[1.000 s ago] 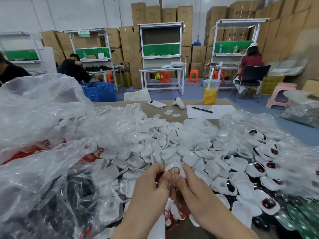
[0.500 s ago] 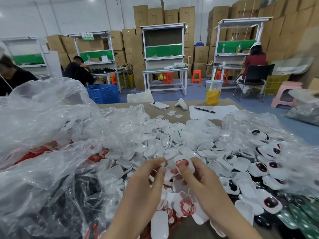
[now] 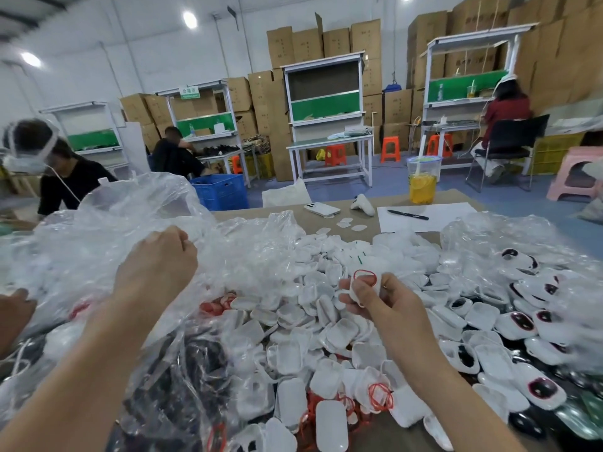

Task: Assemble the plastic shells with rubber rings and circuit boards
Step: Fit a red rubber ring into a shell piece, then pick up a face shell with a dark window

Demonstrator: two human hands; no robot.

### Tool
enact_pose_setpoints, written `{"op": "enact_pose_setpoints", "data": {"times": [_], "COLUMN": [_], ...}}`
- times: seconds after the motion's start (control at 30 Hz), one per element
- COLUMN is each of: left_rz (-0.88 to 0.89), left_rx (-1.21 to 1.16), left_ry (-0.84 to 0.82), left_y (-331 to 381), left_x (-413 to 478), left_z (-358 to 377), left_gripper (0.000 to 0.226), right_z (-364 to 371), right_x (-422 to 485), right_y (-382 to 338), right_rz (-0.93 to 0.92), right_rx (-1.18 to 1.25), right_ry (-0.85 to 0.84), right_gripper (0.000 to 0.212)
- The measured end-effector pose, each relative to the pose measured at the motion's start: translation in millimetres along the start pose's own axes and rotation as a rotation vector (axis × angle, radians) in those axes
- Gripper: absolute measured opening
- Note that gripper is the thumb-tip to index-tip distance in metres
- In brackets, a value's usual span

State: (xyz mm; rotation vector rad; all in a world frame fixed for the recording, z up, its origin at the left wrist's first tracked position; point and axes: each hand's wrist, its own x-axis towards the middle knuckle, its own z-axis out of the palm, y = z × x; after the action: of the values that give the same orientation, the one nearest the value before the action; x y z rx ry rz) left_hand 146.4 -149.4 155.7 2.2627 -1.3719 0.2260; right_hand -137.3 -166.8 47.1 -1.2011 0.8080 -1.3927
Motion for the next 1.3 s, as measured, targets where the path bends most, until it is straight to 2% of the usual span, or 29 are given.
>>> {"op": "enact_pose_setpoints", "data": {"times": [0.17,0.27,0.37,0.43,0.53,0.63,0.73,0.83,0.97,1.03,1.13,1.2,1.3], "left_rz": [0.146,0.253,0.336,0.361,0.344,0.348,0.471,0.54,0.44,0.366,0.323,0.29,0.214], "left_rx": [-0.03,-0.084,-0.116,-0.051,0.07,0.239,0.366,0.346,0.181,0.082,0.068,0.177,0.373], "left_ry": [0.038,-0.001,-0.05,-0.119,-0.313,-0.453,-0.372,-0.312,-0.344,-0.269,-0.141,-0.192,-0.38], "left_y": [0,13,30,37,37,32,31,30,27,26,28,28,24], "left_x": [-15,-12,6,21,38,36,26,14,22,39,69,88,110], "left_z": [17,36,58,72,92,105,110,109,104,104,112,121,137], "left_gripper": [0.03,0.032,0.039,0.051,0.063,0.048,0.036,0.028,0.032,0.036,0.037,0.037,0.034], "right_z": [-5,-9,-12,-15,-20,-23,-18,-5,3,1,-4,-8,-13], "right_x": [6,6,11,16,24,33,50,69,91,97,99,100,101], "right_y": [6,11,12,12,12,11,6,5,12,17,26,30,32], "right_rz": [0.011,0.007,0.023,0.04,0.06,0.079,0.066,0.075,0.107,0.115,0.134,0.137,0.127], "right_rx": [0.063,0.089,0.128,0.167,0.228,0.263,0.328,0.328,0.32,0.315,0.305,0.31,0.32], "right_ry": [0.031,0.051,0.063,0.068,0.066,0.05,0.051,0.03,-0.01,-0.025,-0.046,-0.038,-0.02], "right_gripper": [0.016,0.021,0.016,0.013,0.013,0.014,0.011,0.01,0.009,0.013,0.015,0.016,0.024]}}
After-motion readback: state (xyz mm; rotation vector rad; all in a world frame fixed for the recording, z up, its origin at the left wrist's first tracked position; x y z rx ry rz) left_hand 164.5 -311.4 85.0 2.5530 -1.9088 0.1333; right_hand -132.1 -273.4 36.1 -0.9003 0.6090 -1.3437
